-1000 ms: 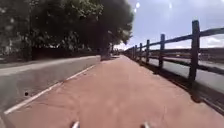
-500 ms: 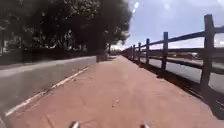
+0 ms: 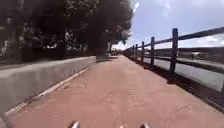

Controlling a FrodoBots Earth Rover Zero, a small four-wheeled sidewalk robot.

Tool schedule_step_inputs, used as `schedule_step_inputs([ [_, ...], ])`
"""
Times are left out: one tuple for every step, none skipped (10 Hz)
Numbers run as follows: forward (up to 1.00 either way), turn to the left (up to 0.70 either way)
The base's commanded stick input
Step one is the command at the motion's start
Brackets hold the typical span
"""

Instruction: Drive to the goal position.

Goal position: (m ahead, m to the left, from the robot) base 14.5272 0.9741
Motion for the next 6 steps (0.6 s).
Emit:
schedule_step_inputs([
  [1.0,0.0],
  [1.0,0.0],
  [1.0,0.0],
  [1.0,0.0],
  [1.0,-0.29],
  [1.0,-0.4],
])
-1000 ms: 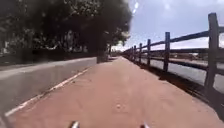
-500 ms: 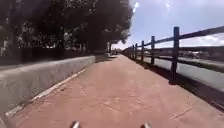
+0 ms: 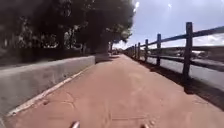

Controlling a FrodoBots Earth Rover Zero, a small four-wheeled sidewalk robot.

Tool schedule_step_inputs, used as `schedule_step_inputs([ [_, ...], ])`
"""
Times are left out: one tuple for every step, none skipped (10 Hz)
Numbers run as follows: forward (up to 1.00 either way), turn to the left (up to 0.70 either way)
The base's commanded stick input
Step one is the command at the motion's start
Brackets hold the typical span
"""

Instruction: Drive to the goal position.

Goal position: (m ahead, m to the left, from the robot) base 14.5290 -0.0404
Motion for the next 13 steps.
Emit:
schedule_step_inputs([
  [1.0,-0.3],
  [1.0,0.0],
  [1.0,0.0],
  [1.0,0.0],
  [1.0,0.0],
  [1.0,0.0],
  [1.0,0.0],
  [1.0,0.0],
  [1.0,0.0],
  [1.0,0.0],
  [1.0,0.0],
  [1.0,0.0],
  [1.0,0.0],
])
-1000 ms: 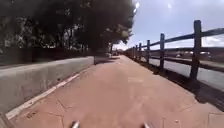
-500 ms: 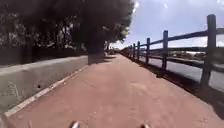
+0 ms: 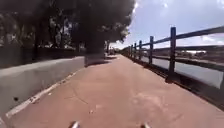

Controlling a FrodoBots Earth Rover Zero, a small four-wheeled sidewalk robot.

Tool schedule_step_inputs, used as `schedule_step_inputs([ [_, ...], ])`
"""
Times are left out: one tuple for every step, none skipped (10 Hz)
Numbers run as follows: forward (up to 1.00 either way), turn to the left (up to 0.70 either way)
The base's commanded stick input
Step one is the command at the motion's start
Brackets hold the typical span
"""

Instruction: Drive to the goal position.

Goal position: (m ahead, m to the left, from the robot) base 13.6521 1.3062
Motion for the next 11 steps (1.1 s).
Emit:
schedule_step_inputs([
  [1.0,0.0],
  [1.0,0.0],
  [1.0,0.0],
  [1.0,0.0],
  [1.0,0.0],
  [1.0,0.0],
  [1.0,0.0],
  [1.0,-0.24],
  [1.0,-0.4],
  [1.0,-0.4],
  [1.0,-0.26],
])
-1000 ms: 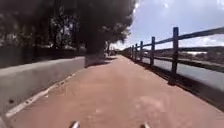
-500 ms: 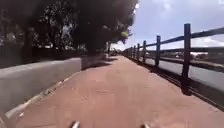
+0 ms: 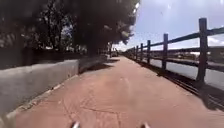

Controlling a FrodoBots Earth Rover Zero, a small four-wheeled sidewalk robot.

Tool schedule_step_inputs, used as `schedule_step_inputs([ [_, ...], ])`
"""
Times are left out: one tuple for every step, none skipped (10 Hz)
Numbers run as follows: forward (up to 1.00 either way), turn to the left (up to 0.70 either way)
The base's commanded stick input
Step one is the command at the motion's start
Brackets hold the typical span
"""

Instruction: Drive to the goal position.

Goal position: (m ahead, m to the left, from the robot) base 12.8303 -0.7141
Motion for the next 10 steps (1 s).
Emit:
schedule_step_inputs([
  [1.0,-0.01],
  [1.0,0.0],
  [1.0,0.0],
  [1.0,0.0],
  [1.0,0.0],
  [1.0,0.0],
  [1.0,0.0],
  [1.0,0.0],
  [1.0,0.0],
  [1.0,0.0],
])
